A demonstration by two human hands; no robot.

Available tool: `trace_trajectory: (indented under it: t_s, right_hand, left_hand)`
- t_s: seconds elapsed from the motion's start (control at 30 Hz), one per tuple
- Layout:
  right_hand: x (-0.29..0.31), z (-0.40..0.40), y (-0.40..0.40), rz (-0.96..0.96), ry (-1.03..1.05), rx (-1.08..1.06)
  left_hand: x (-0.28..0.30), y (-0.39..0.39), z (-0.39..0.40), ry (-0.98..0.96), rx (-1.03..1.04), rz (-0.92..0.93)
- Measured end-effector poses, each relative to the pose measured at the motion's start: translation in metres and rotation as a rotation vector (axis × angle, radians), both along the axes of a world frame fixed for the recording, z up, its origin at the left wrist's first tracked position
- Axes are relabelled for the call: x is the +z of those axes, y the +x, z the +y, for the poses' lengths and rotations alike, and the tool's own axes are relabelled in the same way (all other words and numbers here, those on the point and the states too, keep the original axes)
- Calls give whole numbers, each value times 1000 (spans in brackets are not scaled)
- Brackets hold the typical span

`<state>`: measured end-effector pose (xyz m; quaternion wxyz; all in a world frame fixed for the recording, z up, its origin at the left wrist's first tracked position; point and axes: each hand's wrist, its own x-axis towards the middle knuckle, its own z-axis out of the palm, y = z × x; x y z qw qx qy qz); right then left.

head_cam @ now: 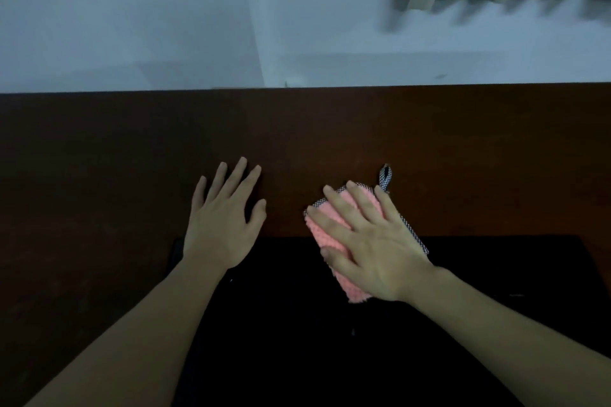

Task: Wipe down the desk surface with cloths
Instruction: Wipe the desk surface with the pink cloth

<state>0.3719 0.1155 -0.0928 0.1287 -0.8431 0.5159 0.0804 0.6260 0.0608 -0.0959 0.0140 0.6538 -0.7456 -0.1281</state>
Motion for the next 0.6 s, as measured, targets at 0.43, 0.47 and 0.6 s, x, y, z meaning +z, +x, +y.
trace_trajectory:
  t_s: [0.43, 0.47, 0.6]
  right_hand:
    - [0, -83, 10, 34, -58, -230]
    - [1, -72, 11, 25, -51, -204]
    - [0, -19, 7, -30, -28, -56]
  left_hand:
    - [3, 1, 0, 17, -8, 6]
    - [3, 1, 0, 20, -9, 6]
    - [4, 1, -1, 32, -9, 2]
